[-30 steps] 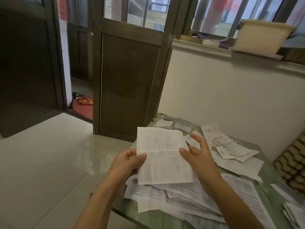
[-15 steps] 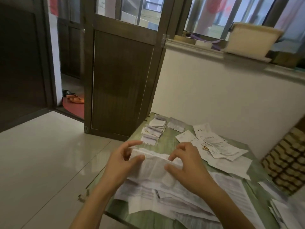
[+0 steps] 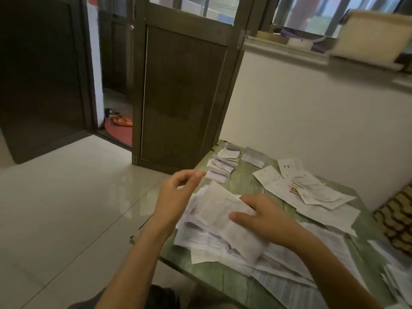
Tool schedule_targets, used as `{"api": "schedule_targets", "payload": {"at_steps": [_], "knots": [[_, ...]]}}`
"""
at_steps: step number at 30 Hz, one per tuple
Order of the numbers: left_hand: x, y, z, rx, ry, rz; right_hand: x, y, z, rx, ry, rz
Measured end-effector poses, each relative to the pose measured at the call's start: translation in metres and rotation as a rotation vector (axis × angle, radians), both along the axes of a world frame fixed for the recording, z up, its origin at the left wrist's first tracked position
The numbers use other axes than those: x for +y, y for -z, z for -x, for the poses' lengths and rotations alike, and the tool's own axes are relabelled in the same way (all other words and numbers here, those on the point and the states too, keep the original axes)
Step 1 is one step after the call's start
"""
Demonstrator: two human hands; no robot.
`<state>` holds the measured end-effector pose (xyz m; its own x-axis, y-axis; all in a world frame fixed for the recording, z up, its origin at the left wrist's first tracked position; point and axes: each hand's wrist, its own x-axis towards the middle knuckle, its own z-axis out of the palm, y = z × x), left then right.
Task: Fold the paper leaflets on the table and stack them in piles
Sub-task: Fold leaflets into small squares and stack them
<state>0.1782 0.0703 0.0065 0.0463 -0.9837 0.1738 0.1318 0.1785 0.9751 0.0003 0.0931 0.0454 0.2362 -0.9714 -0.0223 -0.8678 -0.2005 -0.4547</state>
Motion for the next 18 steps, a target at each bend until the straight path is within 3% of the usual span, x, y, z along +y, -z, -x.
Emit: {"api": "schedule_targets", "payload": {"at_steps": [4,7,11,18], "knots": [[0.004,0.0,0.009,-0.151,0.215,-0.096,-0.002,0.004,-0.001,-0.001,-0.009,-0.037],[0.002,0.006,0.015,-0.207,0.195,-0.074,-0.004,0.008,-0.006,0.016,-0.037,-0.005],[0.001,0.009,0.016,-0.215,0.143,-0.03,-0.008,0.008,-0.014,-0.104,-0.017,0.134],[0.0,0.005,0.008,-0.173,0.09,-0.059,-0.005,0.013,-0.003,-0.179,-0.01,0.126]]}}
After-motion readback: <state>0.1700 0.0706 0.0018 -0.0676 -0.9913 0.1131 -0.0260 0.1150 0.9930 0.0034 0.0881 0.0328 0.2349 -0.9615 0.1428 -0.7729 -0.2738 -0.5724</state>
